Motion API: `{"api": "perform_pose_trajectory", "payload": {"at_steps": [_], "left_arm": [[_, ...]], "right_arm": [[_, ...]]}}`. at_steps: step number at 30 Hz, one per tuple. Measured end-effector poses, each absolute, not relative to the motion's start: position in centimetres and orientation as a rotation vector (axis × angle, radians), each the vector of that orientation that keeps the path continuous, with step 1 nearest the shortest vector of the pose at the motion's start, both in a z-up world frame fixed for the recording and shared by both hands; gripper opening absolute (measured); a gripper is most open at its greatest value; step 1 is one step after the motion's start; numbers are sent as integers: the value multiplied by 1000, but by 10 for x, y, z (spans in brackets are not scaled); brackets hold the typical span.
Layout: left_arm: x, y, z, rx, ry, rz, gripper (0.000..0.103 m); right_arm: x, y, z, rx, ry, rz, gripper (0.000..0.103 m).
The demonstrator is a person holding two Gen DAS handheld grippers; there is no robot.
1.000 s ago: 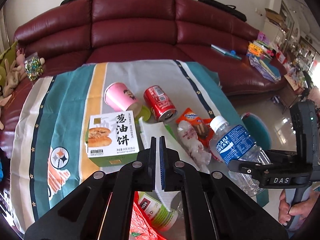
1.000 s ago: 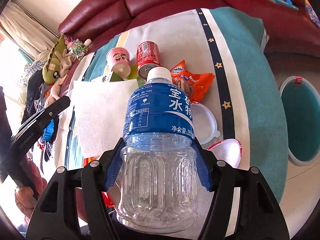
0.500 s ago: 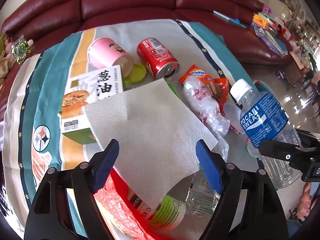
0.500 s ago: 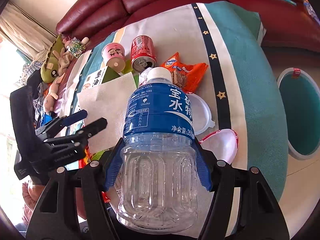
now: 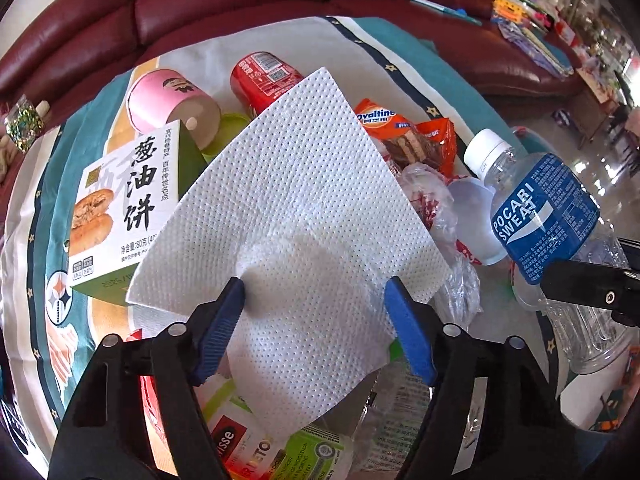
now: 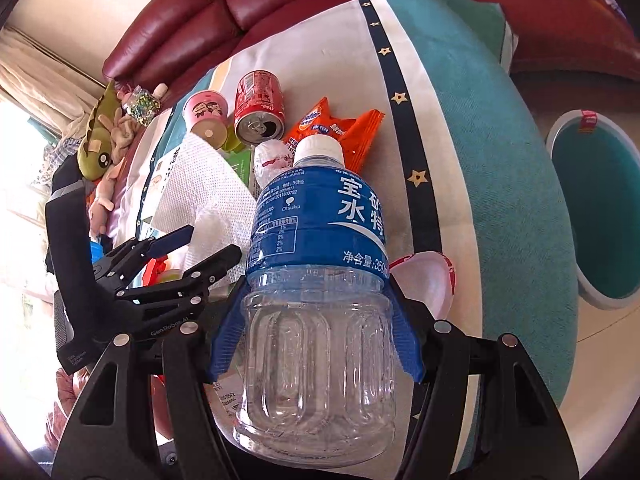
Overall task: Collect trash
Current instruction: 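Grasp the white paper napkin with the left tool and lift it, then carry the bottle and napkin over the teal bin and release both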
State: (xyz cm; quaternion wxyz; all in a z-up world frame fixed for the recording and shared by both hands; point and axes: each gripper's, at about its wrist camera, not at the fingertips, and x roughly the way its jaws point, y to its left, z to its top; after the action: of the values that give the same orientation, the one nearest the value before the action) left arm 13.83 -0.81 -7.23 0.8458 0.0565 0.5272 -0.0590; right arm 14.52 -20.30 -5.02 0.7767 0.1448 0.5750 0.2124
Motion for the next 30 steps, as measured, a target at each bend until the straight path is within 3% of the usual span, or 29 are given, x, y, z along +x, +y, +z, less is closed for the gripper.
{"api": "perform_pose_trajectory", "payload": {"at_steps": [1, 2, 4, 17, 23, 30], "left_arm": [[137, -8, -70, 127, 1103, -104, 52], [137, -7, -68, 120, 1102, -96, 25], [138, -4, -65, 98, 1116, -98, 10], [126, -29, 4, 27, 1009, -201, 7], [143, -101, 12, 59, 1008, -343, 8], [171, -207, -15, 108, 1069, -536, 8]], "right_arm": [[146, -204, -50, 319, 1245, 460, 62], [146, -205, -51, 322, 1244, 461, 62], [145, -206, -50, 326, 1240, 461, 62], [141, -253, -32, 405, 1159, 415, 62], [143, -326, -13, 470, 1070, 298, 62], [139, -426, -14, 530, 1032, 96, 62]]}}
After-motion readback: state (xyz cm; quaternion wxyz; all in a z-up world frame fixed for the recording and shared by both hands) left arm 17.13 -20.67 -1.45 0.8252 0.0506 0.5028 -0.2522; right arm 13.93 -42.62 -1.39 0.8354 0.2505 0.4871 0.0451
